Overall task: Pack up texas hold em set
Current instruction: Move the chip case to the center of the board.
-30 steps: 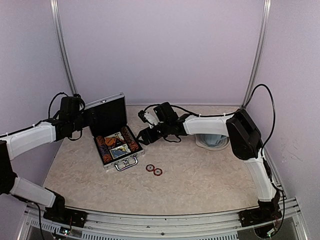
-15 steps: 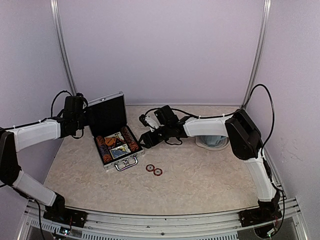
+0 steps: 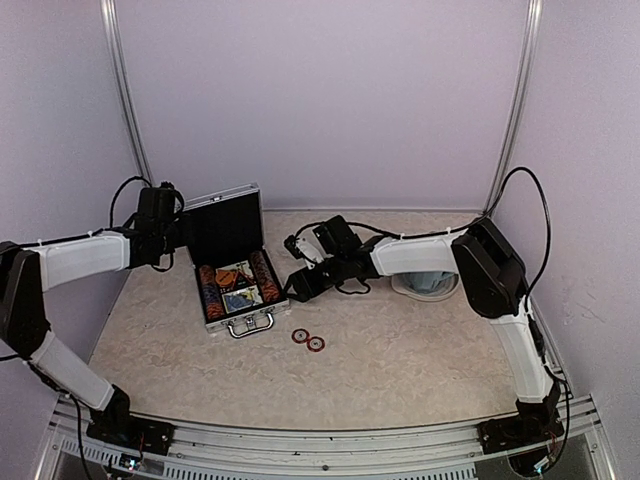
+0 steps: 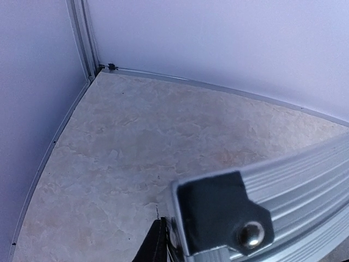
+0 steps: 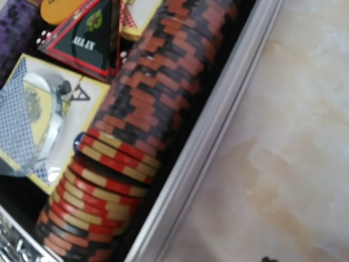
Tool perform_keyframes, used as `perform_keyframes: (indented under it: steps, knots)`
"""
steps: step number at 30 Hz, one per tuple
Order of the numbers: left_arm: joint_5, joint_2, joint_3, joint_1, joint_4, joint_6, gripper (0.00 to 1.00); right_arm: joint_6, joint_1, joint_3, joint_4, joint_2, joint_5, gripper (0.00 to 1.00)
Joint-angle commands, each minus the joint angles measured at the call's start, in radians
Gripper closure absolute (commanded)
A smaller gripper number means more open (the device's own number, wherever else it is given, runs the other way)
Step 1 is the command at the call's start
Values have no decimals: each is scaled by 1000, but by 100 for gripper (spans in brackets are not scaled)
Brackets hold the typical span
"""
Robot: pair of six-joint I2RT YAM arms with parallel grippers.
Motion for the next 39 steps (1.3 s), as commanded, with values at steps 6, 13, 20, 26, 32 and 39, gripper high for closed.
perform_keyframes:
  steps: [6,13,20,26,32,39]
  knots:
    - [21,83,114,-110,35,-38,94,5,-31,-40,-7,-77,5,33]
    - [-19,147,221,-154,-68,-79,100,3,-44,-64,-8,-93,2,34]
    - [-19,188,307,-180,-156,-124,100,13,-57,-71,-12,-97,-12,34]
    - [-29,211,343,-207,-178,-149,100,26,-79,-94,-9,-112,-27,36]
    - [-38,249,389,-228,-196,-167,100,21,-86,-128,-6,-155,-27,35]
    - [-34,260,424,-210,-196,-157,100,14,-89,-182,-8,-210,-5,35]
